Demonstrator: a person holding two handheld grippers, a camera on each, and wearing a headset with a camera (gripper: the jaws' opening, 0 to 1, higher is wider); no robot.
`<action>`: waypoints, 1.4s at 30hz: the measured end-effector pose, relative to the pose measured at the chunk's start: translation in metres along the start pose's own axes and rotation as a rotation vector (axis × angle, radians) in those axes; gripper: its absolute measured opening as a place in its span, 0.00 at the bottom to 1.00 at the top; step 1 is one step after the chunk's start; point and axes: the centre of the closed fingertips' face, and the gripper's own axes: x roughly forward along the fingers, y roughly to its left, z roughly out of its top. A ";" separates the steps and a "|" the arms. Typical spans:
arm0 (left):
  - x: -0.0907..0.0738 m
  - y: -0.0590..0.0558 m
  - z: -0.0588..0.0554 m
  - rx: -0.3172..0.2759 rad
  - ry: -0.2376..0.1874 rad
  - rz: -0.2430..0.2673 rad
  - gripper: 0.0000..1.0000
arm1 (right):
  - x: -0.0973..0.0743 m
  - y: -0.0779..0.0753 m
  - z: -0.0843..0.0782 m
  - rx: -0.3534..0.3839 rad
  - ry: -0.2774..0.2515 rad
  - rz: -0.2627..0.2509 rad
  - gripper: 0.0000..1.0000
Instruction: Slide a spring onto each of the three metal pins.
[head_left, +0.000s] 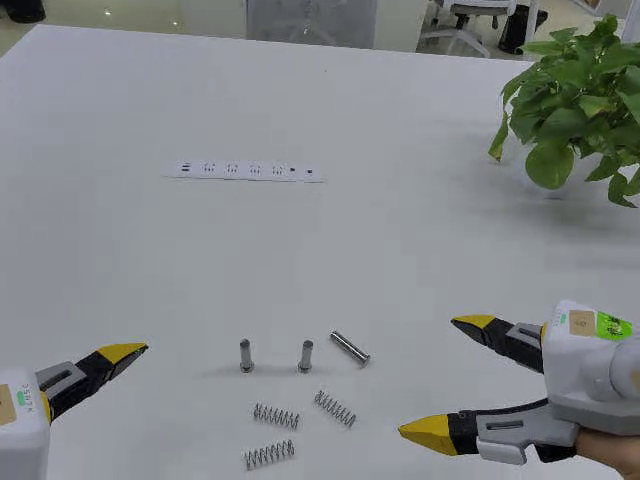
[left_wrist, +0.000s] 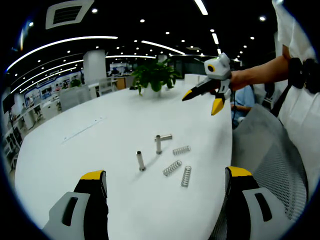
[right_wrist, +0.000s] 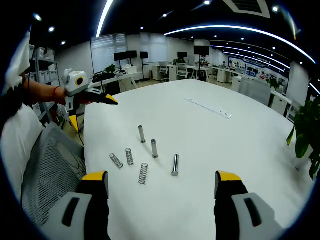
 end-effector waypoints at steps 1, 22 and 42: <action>0.000 0.001 0.000 -0.001 0.000 0.000 1.00 | 0.002 -0.002 0.001 -0.001 0.000 0.003 0.88; 0.007 0.013 0.001 -0.018 -0.013 -0.001 1.00 | 0.038 -0.024 0.016 -0.033 0.049 0.033 0.77; 0.010 0.017 -0.004 -0.038 -0.020 0.002 1.00 | 0.077 -0.044 0.013 0.010 0.167 0.024 0.55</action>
